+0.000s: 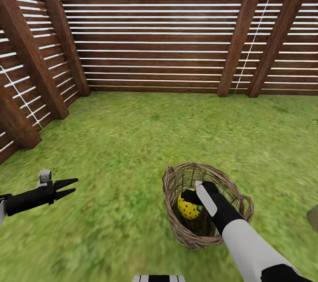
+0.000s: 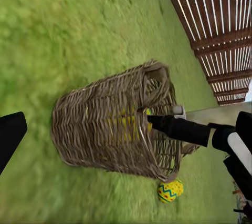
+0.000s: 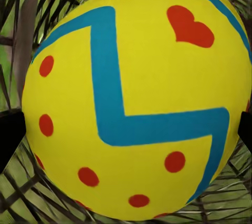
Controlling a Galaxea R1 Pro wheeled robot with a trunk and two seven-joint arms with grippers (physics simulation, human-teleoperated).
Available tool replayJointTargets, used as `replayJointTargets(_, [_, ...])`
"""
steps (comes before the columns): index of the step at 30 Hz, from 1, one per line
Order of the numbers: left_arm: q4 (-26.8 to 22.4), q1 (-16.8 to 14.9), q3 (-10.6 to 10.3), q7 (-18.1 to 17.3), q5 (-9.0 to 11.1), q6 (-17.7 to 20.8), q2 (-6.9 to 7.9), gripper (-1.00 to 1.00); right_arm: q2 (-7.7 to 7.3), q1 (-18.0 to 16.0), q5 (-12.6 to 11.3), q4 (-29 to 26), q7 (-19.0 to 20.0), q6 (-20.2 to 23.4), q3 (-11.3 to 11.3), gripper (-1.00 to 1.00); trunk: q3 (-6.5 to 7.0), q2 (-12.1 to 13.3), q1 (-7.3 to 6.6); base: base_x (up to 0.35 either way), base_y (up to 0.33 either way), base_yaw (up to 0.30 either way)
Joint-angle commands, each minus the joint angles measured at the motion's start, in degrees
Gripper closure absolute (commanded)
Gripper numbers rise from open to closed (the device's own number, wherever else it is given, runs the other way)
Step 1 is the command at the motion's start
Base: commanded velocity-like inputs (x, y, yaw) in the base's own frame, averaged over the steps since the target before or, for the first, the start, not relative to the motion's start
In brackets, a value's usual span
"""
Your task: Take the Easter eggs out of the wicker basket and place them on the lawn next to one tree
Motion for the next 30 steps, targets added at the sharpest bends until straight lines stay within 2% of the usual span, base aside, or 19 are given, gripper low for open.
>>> replayJointTargets(1, [0.0, 0.0, 0.0, -0.1, 0.1, 0.4, 0.01, -1.00, -0.03, 0.0, -0.6, -0.1, -0.6, 0.0, 0.2, 1.00, 0.24, 0.0, -0.03, -0.001, 0.000, -0.105])
replayJointTargets(12, [0.0, 0.0, 0.0, -0.1, 0.3, 0.4, 0.08, -1.00, -0.03, 0.1, -0.6, -0.1, -0.5, -0.1, 0.1, 1.00, 3.50, 0.2, -0.33, -0.066, 0.010, -0.150])
replayJointTargets(22, [0.0, 0.0, 0.1, -0.1, 0.3, 0.4, 0.08, -1.00, 0.12, 0.2, -0.7, -0.1, -0.3, -0.5, 0.2, 1.00, 5.95, 4.2, -2.52, -0.064, 0.001, -0.131])
replayJointTargets(30, [0.0, 0.0, 0.4, -0.2, 0.4, 0.4, 0.43, -1.00, 0.18, 0.3, -0.7, -0.1, -0.3, -0.5, 0.1, 1.00, 7.40, 7.4, -4.28, -0.051, 0.000, 0.179])
